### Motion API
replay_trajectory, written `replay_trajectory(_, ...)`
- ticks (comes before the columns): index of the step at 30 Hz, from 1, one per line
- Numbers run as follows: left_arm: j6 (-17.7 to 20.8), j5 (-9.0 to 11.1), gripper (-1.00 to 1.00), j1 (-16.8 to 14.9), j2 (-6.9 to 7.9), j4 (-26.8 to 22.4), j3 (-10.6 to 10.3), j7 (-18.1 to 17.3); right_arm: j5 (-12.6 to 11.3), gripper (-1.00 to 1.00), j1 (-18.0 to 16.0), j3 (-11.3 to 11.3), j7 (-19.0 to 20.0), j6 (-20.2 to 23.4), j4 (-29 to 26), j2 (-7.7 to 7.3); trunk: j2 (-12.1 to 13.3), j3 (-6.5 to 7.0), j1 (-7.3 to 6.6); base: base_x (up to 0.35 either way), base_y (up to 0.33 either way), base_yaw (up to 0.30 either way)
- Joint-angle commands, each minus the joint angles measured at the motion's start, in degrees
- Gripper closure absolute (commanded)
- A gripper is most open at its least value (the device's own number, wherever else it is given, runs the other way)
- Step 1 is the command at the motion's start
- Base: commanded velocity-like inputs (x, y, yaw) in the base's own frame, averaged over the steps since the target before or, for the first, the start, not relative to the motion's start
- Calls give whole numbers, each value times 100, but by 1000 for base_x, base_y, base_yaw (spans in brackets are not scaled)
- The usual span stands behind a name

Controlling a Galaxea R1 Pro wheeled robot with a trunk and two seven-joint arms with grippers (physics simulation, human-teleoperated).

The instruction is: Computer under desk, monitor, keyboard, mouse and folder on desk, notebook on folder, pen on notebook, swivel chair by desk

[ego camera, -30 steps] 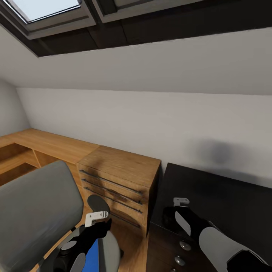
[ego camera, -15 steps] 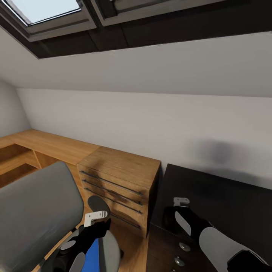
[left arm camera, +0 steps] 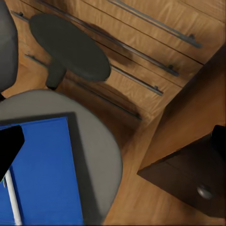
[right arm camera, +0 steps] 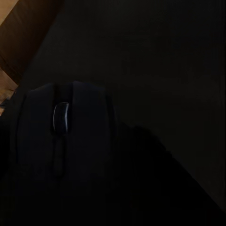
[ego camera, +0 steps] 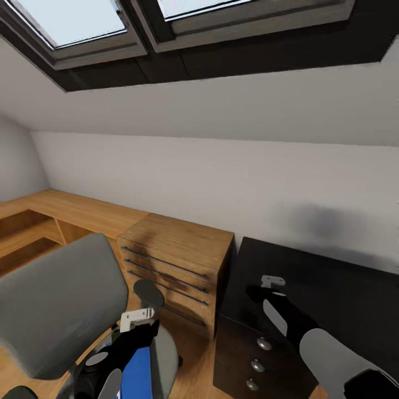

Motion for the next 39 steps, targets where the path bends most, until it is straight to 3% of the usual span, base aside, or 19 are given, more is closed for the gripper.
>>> replay_trajectory(1,16,60,-100,-4,1,-8,-4,53,-70,100,-3,43,-54,19,-78,-31,36,11,-26,-329,0,0)
replay_trajectory(7,16,67,-100,-4,-1,-7,109,53,-74,100,22,30,-148,184,-751,-135,277,118,-157,-336,0,0)
replay_trajectory(11,16,68,-100,-4,-4,-7,147,53,-79,100,131,27,-551,307,-1425,-228,437,190,-245,-338,0,0)
replay_trajectory(22,24,69,-100,-4,-6,-7,164,53,-177,100,1148,25,-1862,427,-3586,-293,879,388,-487,-176,0,0)
replay_trajectory(39,32,66,-100,-4,-16,12,146,53,-173,100,1324,30,-2015,376,-4045,-285,1560,693,-860,-4,0,0)
